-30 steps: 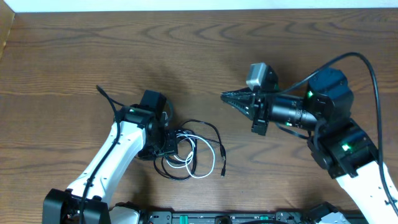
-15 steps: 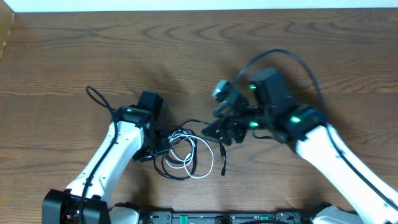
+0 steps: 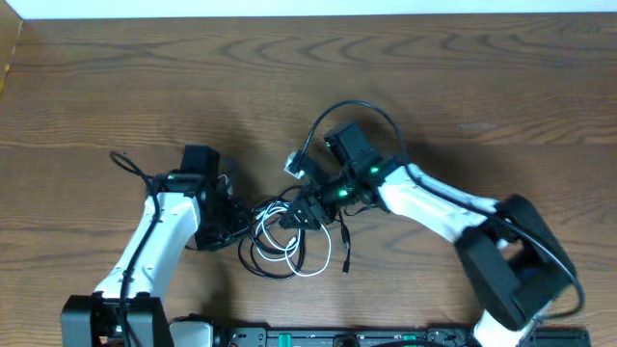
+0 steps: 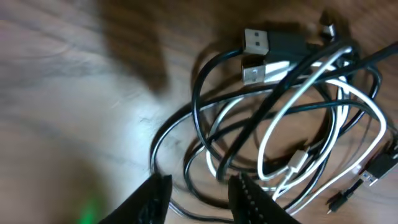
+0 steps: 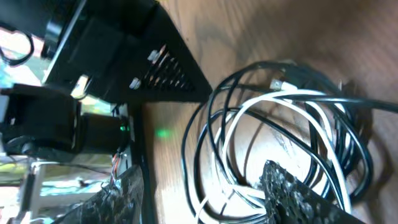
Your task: Untangle cables
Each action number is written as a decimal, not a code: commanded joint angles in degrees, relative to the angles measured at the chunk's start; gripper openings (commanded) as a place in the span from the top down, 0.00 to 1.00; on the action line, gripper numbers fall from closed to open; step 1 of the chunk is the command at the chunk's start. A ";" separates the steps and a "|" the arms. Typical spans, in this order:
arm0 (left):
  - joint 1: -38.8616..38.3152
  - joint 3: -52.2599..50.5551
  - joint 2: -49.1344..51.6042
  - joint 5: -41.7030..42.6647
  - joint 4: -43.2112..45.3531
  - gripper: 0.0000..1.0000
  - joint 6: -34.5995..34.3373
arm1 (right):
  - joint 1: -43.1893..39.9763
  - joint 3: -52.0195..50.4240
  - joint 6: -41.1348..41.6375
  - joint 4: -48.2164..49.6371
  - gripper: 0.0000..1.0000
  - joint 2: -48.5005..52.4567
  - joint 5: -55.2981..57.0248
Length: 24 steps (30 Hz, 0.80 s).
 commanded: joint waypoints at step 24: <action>3.41 -12.39 0.28 3.04 16.48 0.78 1.25 | 5.57 0.04 12.00 17.18 0.53 15.85 -2.67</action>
